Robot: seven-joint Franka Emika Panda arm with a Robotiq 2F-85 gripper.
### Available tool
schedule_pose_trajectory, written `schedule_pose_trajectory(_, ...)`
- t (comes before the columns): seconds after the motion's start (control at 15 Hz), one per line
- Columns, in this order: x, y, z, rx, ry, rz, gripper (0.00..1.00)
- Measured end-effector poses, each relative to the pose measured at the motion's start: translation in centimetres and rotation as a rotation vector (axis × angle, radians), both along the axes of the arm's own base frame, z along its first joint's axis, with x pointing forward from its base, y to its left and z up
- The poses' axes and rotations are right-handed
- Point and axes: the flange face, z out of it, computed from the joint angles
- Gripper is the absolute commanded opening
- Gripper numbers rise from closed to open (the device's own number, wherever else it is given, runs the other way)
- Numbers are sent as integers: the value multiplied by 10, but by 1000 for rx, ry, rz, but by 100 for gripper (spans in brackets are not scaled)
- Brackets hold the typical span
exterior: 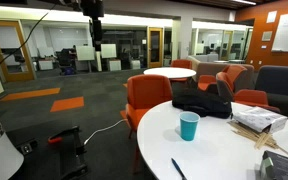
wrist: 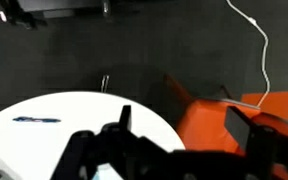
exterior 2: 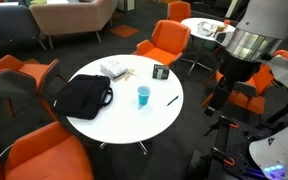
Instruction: Put the pen in the cup
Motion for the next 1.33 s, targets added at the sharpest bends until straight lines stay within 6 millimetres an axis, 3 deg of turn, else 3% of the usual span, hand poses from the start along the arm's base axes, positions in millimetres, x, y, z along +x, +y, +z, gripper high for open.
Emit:
schedule_pose_trajectory(0.47, 1, -1, 0, 0, -3, -15, 100)
schedule_pose_trajectory(0.8, 17, -13, -6, -14, -91, -265, 100)
schedule_pose_trajectory(1.07, 35, -59, -34, -31, -136, -486, 100)
schedule_pose_trajectory(1.33, 50, -119, -72, -71, -158, -710, 100)
